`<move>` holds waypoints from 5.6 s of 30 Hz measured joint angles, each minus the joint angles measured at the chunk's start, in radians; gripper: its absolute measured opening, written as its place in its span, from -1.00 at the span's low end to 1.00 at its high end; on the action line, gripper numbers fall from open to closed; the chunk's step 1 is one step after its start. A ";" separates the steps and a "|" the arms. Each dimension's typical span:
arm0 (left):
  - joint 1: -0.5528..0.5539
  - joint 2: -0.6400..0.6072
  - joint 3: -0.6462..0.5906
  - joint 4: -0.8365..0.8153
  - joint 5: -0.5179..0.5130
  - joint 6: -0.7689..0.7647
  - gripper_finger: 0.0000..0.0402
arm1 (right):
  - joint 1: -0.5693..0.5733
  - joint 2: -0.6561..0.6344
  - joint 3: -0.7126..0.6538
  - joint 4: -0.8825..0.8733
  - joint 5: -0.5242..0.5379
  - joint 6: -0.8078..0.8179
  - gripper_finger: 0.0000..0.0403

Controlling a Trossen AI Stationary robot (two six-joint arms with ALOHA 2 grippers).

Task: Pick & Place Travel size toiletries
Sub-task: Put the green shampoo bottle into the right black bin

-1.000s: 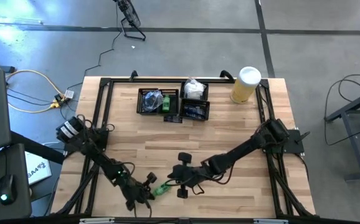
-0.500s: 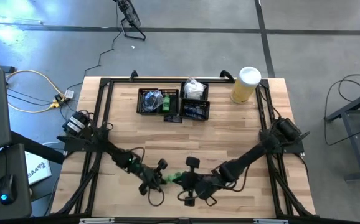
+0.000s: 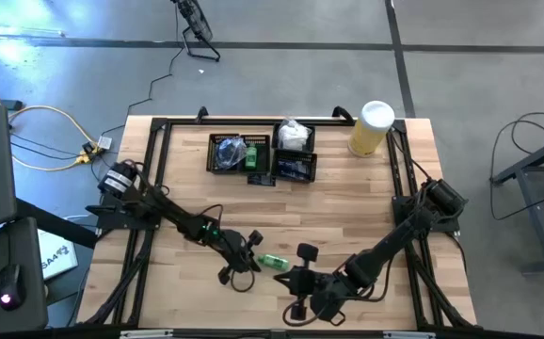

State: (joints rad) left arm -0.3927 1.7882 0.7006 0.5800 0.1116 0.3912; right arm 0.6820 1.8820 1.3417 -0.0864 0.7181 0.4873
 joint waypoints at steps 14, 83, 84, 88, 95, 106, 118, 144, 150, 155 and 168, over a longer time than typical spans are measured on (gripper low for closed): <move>0.000 -0.137 -0.010 0.012 0.023 -0.028 -1.00 | -0.003 0.000 0.000 -0.068 0.014 0.095 -0.98; 0.092 -0.658 -0.686 0.440 -0.343 0.056 -1.00 | -0.487 0.068 0.246 -0.537 -0.631 0.148 -0.99; 0.092 -0.658 -0.686 0.435 -0.343 0.057 -1.00 | -0.488 0.080 0.246 -0.533 -0.647 0.147 -0.99; 0.092 -0.658 -0.686 0.419 -0.345 0.055 -1.00 | -0.487 0.133 0.247 -0.526 -0.745 0.086 -0.99; 0.092 -0.658 -0.686 0.403 -0.358 0.049 -1.00 | -0.457 0.157 0.246 -0.384 -0.794 -0.115 -0.99; 0.092 -0.658 -0.686 0.405 -0.359 0.045 -1.00 | -0.445 0.179 0.246 -0.370 -0.851 0.004 -0.40; 0.092 -0.658 -0.664 0.356 -0.361 0.027 -1.00 | -0.444 0.289 0.247 -0.330 -0.856 0.018 -0.10; 0.092 -0.657 -0.648 0.310 -0.369 0.024 -1.00 | -0.434 0.345 0.250 -0.339 -0.852 0.065 -0.34; 0.092 -0.657 -0.648 0.309 -0.369 0.023 -1.00 | -0.435 0.340 0.251 -0.429 -0.877 0.073 -0.56; 0.092 -0.657 -0.647 0.306 -0.369 0.023 -1.00 | -0.434 0.340 0.250 -0.450 -0.879 0.062 -0.48; 0.092 -0.658 -0.647 0.306 -0.369 0.023 -1.00 | -0.431 0.289 0.240 -0.485 -0.809 0.006 -0.58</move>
State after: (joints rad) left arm -0.3012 1.1305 0.0540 0.8864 -0.2569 0.4141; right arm 0.2512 2.1707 1.5816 -0.5717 -0.0908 0.4931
